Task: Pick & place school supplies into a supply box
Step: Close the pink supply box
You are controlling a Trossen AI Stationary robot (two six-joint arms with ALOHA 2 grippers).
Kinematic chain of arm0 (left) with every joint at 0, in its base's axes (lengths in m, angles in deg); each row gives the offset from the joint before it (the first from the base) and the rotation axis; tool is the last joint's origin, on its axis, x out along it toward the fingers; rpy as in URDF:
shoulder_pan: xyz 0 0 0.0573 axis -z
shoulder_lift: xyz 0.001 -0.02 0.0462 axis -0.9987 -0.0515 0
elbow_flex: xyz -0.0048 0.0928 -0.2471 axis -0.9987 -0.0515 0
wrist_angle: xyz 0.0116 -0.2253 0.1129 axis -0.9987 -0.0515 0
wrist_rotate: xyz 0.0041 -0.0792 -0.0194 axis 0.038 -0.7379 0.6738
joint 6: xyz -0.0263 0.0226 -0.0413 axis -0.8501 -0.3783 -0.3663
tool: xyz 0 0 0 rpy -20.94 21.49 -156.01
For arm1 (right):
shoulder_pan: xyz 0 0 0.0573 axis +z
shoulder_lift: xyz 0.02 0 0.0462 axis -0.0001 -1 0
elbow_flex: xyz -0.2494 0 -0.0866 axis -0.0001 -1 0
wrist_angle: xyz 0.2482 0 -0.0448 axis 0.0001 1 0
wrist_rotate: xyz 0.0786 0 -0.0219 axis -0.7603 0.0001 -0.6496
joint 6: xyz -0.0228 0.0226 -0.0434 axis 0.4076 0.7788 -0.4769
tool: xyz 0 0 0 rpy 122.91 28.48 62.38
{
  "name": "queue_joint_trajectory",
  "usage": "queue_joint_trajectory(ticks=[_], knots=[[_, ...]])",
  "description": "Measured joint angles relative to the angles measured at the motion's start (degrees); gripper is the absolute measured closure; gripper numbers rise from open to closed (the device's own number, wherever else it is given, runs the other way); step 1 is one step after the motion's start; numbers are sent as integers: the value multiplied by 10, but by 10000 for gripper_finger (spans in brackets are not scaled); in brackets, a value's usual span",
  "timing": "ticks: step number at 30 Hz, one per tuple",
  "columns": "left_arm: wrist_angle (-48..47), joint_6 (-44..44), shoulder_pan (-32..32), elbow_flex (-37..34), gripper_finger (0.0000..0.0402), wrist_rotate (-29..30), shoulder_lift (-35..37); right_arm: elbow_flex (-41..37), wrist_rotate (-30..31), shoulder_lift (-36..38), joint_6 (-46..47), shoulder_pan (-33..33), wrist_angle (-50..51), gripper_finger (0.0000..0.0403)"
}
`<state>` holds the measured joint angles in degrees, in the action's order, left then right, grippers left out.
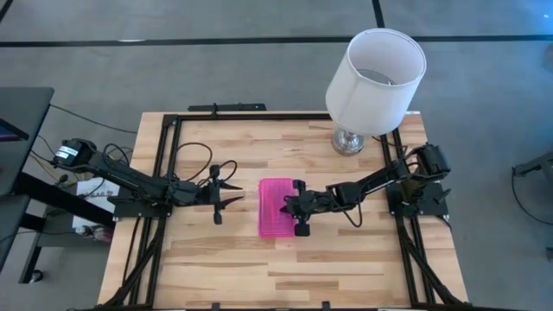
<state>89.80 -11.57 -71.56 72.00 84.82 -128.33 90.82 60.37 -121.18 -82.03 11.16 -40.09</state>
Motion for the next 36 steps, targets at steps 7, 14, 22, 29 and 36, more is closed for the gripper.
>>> queue_joint_trajectory(ticks=[7,14,22,29,36], knots=[[0,0,0,0,288,0,0,0,1,2,-3,0,0,403],[0,0,0,0,288,0,0,-1,-1,2,-7,1,0,403],[0,0,0,0,288,-2,0,-1,0,2,-21,8,-11,403],[0,0,0,0,288,-7,0,-3,-4,22,-22,14,10,403],[1,0,0,0,288,-7,0,-3,-5,22,-46,28,-2,403]])
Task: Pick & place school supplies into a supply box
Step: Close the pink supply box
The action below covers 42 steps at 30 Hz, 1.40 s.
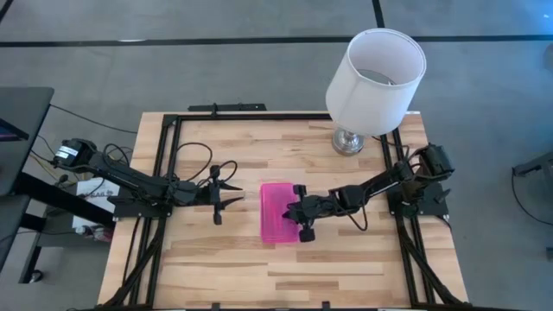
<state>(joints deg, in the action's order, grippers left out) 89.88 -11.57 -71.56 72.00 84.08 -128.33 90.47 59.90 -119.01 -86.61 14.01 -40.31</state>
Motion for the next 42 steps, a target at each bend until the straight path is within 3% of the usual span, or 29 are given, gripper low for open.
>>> queue_joint_trajectory(ticks=[42], knots=[[0,-1,0,0,288,0,0,3,19,2,46,-67,12,403]])
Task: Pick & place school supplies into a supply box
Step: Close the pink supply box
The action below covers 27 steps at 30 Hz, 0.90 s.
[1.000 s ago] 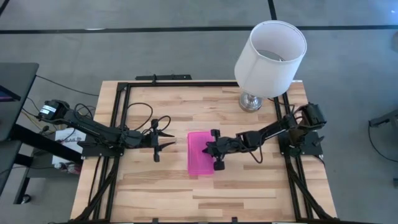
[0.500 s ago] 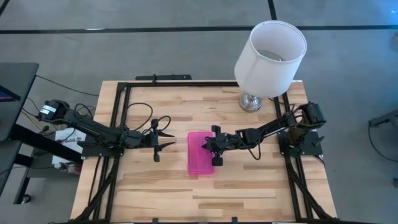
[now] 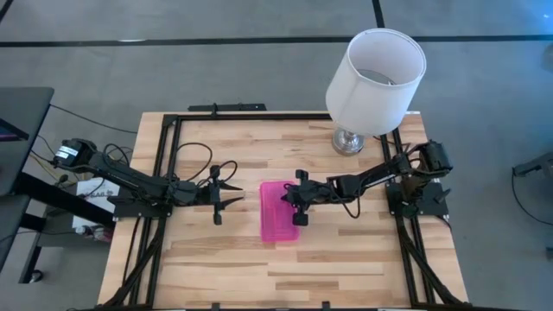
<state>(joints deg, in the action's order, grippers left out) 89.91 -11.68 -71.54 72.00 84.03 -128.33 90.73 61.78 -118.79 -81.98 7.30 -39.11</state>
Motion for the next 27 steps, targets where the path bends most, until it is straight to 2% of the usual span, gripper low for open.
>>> queue_joint_trajectory(ticks=[16,19,23,27], knots=[[0,-4,0,0,288,-3,0,0,33,0,4,0,-1,403],[3,-9,-1,0,288,-55,-1,0,35,0,3,1,-2,403],[58,-8,-5,0,288,-147,-32,0,47,0,-6,8,-11,403],[130,-7,-14,1,288,-159,-102,0,46,0,-17,17,-15,403]])
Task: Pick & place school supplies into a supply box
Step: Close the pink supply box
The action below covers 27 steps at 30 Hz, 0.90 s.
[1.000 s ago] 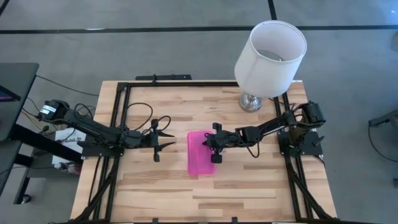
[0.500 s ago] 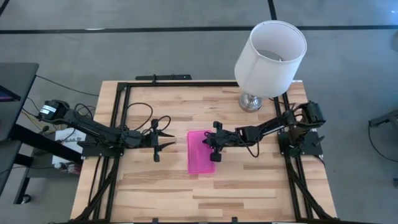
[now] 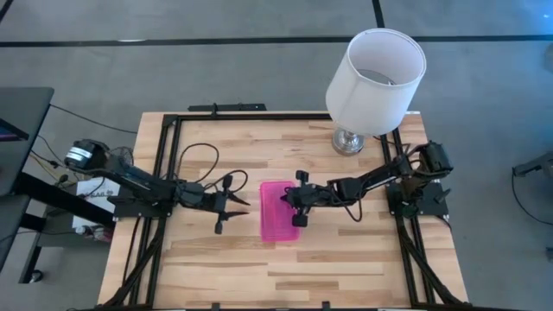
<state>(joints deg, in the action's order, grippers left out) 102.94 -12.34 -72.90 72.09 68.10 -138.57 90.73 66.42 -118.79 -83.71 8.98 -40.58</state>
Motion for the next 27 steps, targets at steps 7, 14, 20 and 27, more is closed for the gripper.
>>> queue_joint_trajectory(ticks=[7,14,20,27], knots=[[88,4,-38,30,288,-29,-139,0,-1,0,-19,18,12,403],[81,-18,-63,90,288,-91,-233,0,-1,26,-18,40,54,403],[39,-35,-69,118,288,-91,-258,0,-2,46,-10,71,70,403],[9,-47,-74,127,288,-92,-257,0,-2,40,37,58,110,403]])
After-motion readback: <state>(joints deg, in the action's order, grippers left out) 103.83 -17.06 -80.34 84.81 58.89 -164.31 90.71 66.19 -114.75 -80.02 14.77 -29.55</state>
